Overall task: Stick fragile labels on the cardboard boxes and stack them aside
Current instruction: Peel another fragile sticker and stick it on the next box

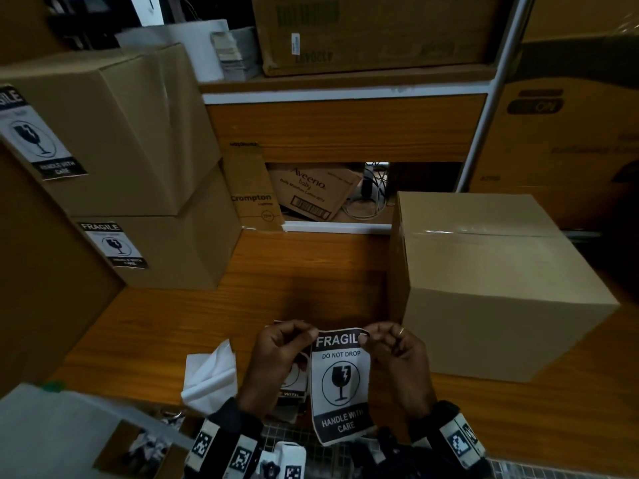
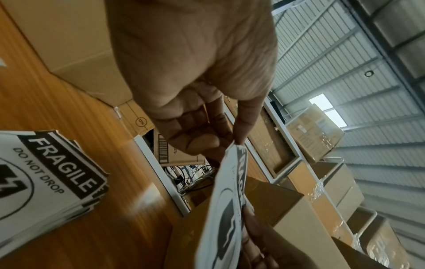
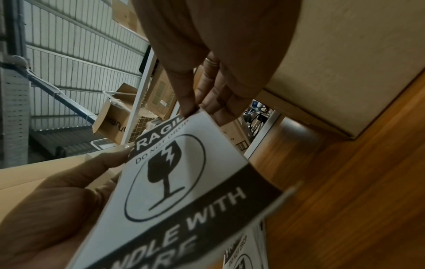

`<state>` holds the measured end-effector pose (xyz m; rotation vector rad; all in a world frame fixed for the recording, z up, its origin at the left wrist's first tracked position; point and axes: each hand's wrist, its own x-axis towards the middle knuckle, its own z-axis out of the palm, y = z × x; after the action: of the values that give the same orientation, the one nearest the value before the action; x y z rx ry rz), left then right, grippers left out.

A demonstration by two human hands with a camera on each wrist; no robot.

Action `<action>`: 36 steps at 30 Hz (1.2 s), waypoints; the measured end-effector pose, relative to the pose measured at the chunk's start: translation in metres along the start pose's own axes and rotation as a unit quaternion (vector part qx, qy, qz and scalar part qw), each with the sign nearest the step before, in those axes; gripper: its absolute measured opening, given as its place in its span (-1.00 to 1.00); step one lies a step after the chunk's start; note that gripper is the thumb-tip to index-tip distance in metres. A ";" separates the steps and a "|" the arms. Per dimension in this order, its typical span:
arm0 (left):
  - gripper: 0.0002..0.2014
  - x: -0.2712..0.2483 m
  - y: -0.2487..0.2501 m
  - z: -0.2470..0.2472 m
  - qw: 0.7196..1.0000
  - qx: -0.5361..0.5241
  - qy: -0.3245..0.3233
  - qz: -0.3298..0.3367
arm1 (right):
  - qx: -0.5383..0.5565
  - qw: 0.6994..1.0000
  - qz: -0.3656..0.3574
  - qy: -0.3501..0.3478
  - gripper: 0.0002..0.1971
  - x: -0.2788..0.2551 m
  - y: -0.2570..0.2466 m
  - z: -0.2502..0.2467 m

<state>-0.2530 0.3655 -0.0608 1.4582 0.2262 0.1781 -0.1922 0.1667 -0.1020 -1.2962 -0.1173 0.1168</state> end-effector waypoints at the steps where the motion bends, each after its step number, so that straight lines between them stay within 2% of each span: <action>1: -0.90 0.001 0.000 -0.001 1.000 -0.004 0.000 -0.002 | 0.004 1.000 0.005 -0.005 -0.92 0.000 -0.001 -0.001; 5: -0.72 0.006 -0.005 -0.009 1.000 0.008 0.024 -0.018 | 0.011 0.999 0.028 -0.023 -0.70 -0.002 -0.001 -0.005; 9: -0.62 0.008 -0.009 -0.016 0.999 0.005 0.036 -0.020 | 0.027 0.998 0.034 -0.039 -0.74 -0.004 -0.005 -0.004; 12: -0.55 0.009 -0.012 -0.019 0.999 0.005 0.041 -0.020 | 0.035 0.998 0.037 -0.042 -0.63 -0.004 -0.005 -0.001; 15: -0.66 0.006 -0.011 -0.016 0.998 0.008 0.061 -0.021 | 0.040 0.999 0.035 -0.006 -0.79 -0.002 -0.003 0.005; 18: -0.70 0.003 -0.006 -0.011 0.998 0.012 0.006 -0.057 | 0.051 0.998 0.036 0.030 -0.99 0.003 -0.006 0.014; 21: -0.65 -0.007 -0.003 -0.013 0.989 0.019 -0.074 -0.123 | 0.036 0.998 0.023 0.055 -0.97 0.009 -0.006 0.018; 23: -0.68 -0.016 -0.004 -0.018 0.987 0.034 -0.085 -0.133 | 0.017 0.998 0.014 0.066 -0.93 0.013 -0.004 0.017; 27: -0.72 -0.028 -0.010 -0.035 0.989 0.006 -0.026 -0.146 | 0.003 0.998 0.003 0.068 -0.87 0.012 0.000 0.018; 31: -0.76 -0.032 -0.012 -0.048 0.992 -0.015 0.030 -0.126 | 0.014 0.998 0.009 0.059 -0.76 0.010 -0.005 0.022; 34: -0.79 -0.032 -0.015 -0.049 0.992 -0.019 0.072 -0.098 | 0.009 0.998 0.061 0.004 -0.50 0.002 -0.012 0.029; 36: -0.81 -0.032 -0.016 -0.045 0.992 -0.017 0.094 -0.082 | 0.020 0.991 0.116 -0.059 -0.45 -0.010 -0.014 0.036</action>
<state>-0.2960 0.3990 -0.0795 1.3822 0.4914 0.1852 -0.2075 0.1961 -0.0790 -1.2604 -0.0643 0.3927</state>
